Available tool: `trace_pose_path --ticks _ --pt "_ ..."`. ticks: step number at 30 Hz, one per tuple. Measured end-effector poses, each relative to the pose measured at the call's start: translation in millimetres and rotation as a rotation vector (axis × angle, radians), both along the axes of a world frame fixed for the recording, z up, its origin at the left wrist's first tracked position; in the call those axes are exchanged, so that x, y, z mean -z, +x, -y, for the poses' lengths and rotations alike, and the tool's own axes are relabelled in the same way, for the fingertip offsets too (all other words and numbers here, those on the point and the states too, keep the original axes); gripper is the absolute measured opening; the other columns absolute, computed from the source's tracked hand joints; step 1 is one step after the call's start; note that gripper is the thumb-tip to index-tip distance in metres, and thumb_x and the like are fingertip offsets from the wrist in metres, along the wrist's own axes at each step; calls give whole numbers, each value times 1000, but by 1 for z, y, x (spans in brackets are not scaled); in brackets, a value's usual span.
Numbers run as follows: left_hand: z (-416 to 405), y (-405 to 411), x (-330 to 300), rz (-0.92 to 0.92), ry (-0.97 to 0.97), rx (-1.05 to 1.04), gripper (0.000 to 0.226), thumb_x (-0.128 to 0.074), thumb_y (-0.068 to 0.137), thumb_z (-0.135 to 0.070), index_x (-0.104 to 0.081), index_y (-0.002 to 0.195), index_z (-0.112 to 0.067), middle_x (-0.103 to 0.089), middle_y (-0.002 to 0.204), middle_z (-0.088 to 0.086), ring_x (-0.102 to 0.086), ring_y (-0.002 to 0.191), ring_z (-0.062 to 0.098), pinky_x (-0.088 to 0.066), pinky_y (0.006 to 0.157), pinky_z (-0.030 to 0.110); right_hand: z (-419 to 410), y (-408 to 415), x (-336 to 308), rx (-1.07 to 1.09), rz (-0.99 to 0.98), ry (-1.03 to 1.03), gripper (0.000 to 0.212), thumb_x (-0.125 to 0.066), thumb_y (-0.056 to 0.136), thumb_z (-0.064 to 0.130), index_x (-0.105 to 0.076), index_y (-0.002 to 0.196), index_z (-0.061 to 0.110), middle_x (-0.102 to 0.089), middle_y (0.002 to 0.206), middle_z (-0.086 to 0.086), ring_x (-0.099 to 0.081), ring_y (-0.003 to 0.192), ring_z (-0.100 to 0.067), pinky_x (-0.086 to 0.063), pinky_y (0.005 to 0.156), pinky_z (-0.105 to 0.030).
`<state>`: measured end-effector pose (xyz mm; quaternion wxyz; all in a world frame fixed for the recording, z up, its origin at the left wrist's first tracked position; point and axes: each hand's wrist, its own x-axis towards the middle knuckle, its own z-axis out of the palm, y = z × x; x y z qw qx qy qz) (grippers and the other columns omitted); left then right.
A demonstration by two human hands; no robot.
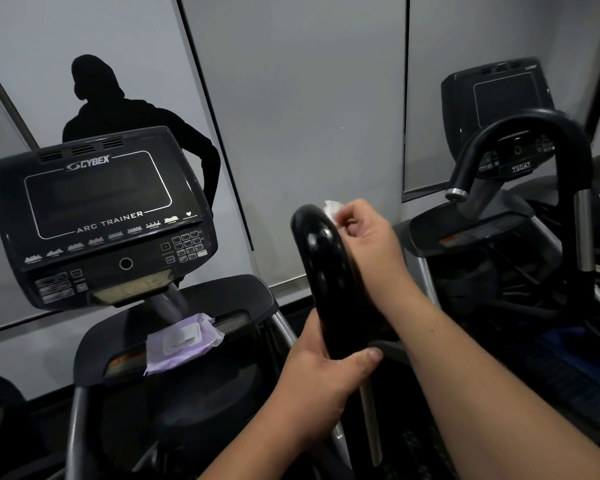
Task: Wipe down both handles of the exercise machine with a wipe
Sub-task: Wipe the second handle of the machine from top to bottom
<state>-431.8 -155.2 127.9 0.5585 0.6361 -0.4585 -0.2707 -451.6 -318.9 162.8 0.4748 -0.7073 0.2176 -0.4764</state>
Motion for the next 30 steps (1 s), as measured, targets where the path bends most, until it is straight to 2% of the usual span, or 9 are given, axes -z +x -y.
trace_pose_path --ticks 3,5,7,12,16,19,23,27,30 --pt "0 -1 0 -16 7 -3 47 -72 90 -3 -55 117 -38 -69 104 -35 -64 101 -14 -49 77 5 13 -1 -1 98 -69 -159 10 -62 96 22 -60 87 25 -62 66 9 -56 62 -10 -49 59 -30" --pt "-1 -2 0 -26 5 -1 46 -71 90 -4 -54 115 -39 -68 100 -39 -63 99 -17 -49 75 3 19 2 -2 195 -180 -213 8 -59 98 23 -62 90 22 -66 75 -1 -61 71 -19 -56 69 -40" --pt "-2 -2 -1 -31 0 8 47 -71 91 -4 -53 115 -40 -66 101 -41 -62 100 -19 -48 75 2 20 4 -6 249 -210 -266 12 -58 99 26 -66 93 19 -69 81 -4 -63 80 -26 -55 72 -45" --pt "1 0 4 -32 -6 -5 49 -72 90 -1 -55 121 -35 -70 105 -32 -65 103 -11 -50 78 6 29 -1 -7 288 -288 -273 16 -55 99 25 -69 94 18 -69 81 -4 -64 84 -29 -50 70 -37" --pt "2 2 8 -22 2 -13 49 -73 89 -2 -57 123 -33 -72 108 -26 -67 104 -7 -51 79 8 27 4 -11 260 -326 -249 23 -53 102 33 -64 93 14 -67 83 -7 -60 81 -28 -47 70 -37" --pt "4 4 10 -32 18 -20 47 -74 88 -4 -58 121 -33 -73 110 -23 -68 106 -3 -52 81 10 29 2 -11 305 -343 -227 21 -52 100 29 -63 94 12 -67 84 -10 -61 85 -32 -48 71 -39" --pt "1 3 6 -18 36 -16 46 -74 89 -3 -57 119 -33 -71 105 -28 -67 102 -9 -50 78 7 26 5 -15 291 -388 -240 19 -51 101 29 -59 97 12 -64 86 -9 -58 83 -31 -47 70 -38" --pt "-1 3 0 -20 75 31 45 -72 90 -2 -56 117 -34 -69 101 -33 -65 96 -15 -49 73 4 28 0 -9 330 -372 -213 14 -51 98 24 -57 93 12 -63 82 -10 -59 80 -33 -40 63 -35" --pt "-2 5 -4 -20 85 54 46 -74 88 -4 -57 121 -33 -71 106 -29 -66 100 -12 -50 76 6 24 1 -8 308 -414 -261 15 -52 100 24 -59 101 12 -64 87 -14 -57 80 -32 -41 65 -36"
